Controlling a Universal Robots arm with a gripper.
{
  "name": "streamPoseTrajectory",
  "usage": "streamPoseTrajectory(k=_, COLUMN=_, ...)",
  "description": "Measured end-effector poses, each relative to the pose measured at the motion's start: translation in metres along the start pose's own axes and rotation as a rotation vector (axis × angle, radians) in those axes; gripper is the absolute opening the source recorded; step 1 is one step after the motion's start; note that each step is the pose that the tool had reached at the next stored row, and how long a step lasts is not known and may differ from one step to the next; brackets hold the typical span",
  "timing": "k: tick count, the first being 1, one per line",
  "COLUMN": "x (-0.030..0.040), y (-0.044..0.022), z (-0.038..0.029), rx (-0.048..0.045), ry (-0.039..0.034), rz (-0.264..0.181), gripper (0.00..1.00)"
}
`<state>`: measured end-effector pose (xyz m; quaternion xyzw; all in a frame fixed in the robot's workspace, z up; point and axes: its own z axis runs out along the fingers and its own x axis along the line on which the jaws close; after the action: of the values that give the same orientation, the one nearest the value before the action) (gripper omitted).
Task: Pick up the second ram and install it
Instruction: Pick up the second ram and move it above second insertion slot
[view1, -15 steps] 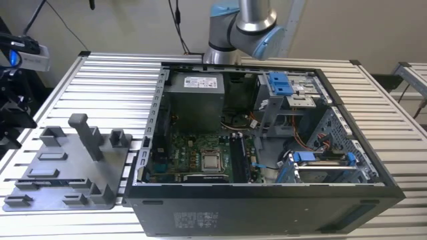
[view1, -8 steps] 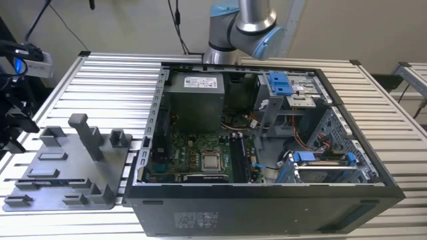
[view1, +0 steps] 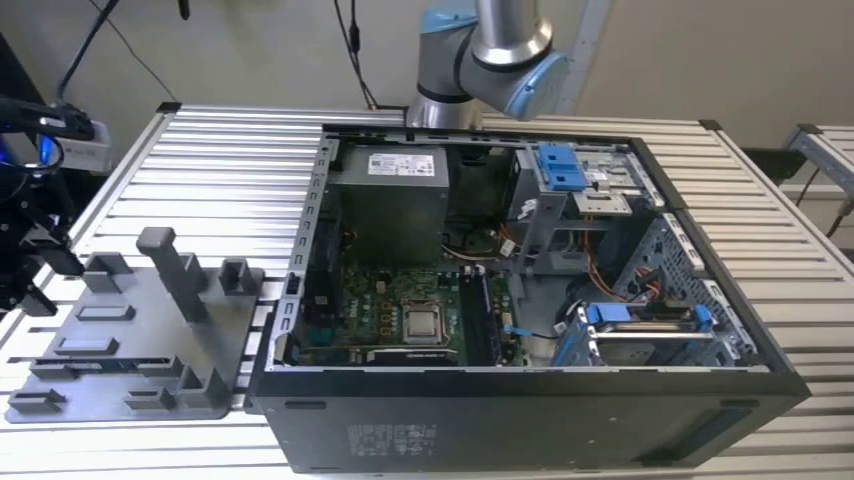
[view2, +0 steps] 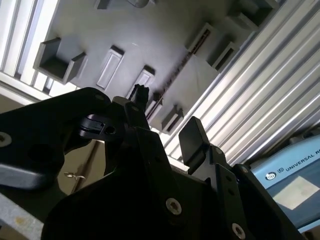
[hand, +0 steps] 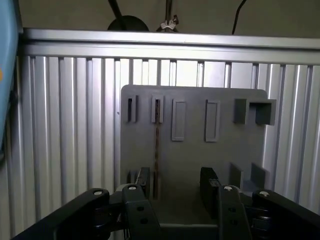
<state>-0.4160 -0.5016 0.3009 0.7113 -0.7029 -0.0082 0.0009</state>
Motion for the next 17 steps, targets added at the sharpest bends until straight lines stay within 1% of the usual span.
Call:
streamPoseTrajectory(k=10, x=0.0004, y=0.0009, z=0.0181, rx=-0.0001, ry=0.0028, rz=0.003, gripper=0.54)
streamPoseTrajectory(k=17, x=0.0025, y=0.0008, z=0.0306, rx=-0.0001, ry=0.0029, rz=0.003, gripper=0.54)
